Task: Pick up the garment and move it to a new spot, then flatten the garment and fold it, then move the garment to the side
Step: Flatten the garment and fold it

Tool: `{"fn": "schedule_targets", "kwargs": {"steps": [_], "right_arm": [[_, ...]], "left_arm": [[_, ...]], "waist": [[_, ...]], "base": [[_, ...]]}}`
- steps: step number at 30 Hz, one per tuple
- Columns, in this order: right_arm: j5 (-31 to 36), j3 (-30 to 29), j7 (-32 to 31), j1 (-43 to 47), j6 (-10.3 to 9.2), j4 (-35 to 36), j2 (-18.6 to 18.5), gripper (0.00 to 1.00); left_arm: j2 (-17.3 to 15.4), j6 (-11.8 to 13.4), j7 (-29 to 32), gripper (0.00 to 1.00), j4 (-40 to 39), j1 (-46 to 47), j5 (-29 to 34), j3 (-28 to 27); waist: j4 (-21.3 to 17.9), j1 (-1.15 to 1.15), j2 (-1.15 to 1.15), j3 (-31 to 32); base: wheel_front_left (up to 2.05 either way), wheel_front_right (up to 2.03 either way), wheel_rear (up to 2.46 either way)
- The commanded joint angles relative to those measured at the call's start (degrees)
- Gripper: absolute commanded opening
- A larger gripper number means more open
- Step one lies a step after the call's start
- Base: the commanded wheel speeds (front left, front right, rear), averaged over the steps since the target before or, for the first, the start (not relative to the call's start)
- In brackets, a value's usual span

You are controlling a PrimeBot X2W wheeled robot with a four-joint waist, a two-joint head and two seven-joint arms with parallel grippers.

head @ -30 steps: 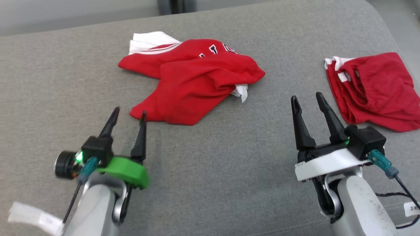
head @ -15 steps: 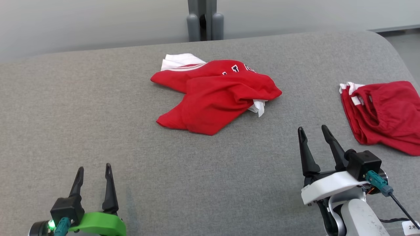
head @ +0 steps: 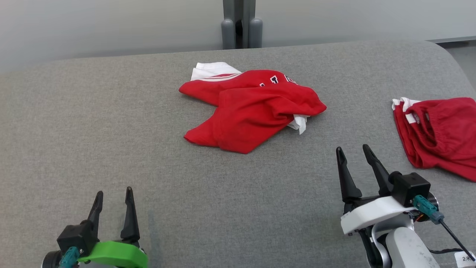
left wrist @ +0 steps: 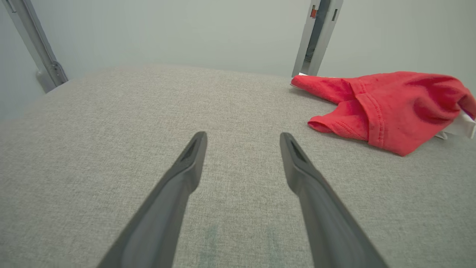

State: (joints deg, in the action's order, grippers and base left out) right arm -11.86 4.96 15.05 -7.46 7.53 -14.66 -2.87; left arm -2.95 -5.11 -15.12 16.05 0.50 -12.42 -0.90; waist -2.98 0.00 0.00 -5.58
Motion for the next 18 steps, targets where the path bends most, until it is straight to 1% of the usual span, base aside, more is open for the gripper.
{"fn": "schedule_targets", "kwargs": {"steps": [1, 4, 6, 11, 15, 18], "right_arm": [[0.1, 0.3, 0.2, -0.8, -0.09, 0.2, -0.1, 1.0], [0.0, 1.0, 0.2, -1.3, -0.09, 0.5, -0.1, 1.0], [0.1, 1.2, 0.2, -1.8, -0.09, 0.4, -0.1, 1.0], [1.6, 1.8, 0.2, -3.5, -0.09, -0.9, -0.1, 1.0], [3.4, 1.8, 0.2, -6.4, -0.09, -3.5, -0.1, 1.0], [5.0, 1.4, 0.2, -9.3, -0.09, -6.4, -0.1, 1.0]], "left_arm": [[0.0, -0.7, 0.0, 1.0, 0.6, 2.0, -1.1, 0.7], [-0.1, -1.5, 0.0, 1.0, 1.4, 4.6, -2.7, 1.7], [-0.1, -1.9, 0.0, 1.0, 1.6, 6.4, -2.5, 2.3], [-0.1, -2.0, 0.0, 1.0, 1.5, 9.8, -3.1, 3.0], [-0.1, -2.1, 0.0, 1.0, 1.1, 11.3, -3.2, 4.5], [-0.1, -2.1, 0.0, 1.0, 1.0, 12.1, -3.1, 5.5]], "waist": [[-0.3, 0.0, 0.0, -0.9], [-1.0, 0.0, 0.0, -2.5], [-1.4, 0.0, 0.0, -3.6], [-1.6, 0.0, 0.0, -5.8], [-0.1, 0.0, 0.0, -7.7], [1.9, 0.0, 0.0, -9.3]], "base": [[0.0, 0.0, 0.0], [0.0, 0.0, 0.0], [0.0, 0.0, 0.0], [0.0, 0.0, 0.0], [0.0, 0.0, 0.0], [0.0, 0.0, 0.0]]}}
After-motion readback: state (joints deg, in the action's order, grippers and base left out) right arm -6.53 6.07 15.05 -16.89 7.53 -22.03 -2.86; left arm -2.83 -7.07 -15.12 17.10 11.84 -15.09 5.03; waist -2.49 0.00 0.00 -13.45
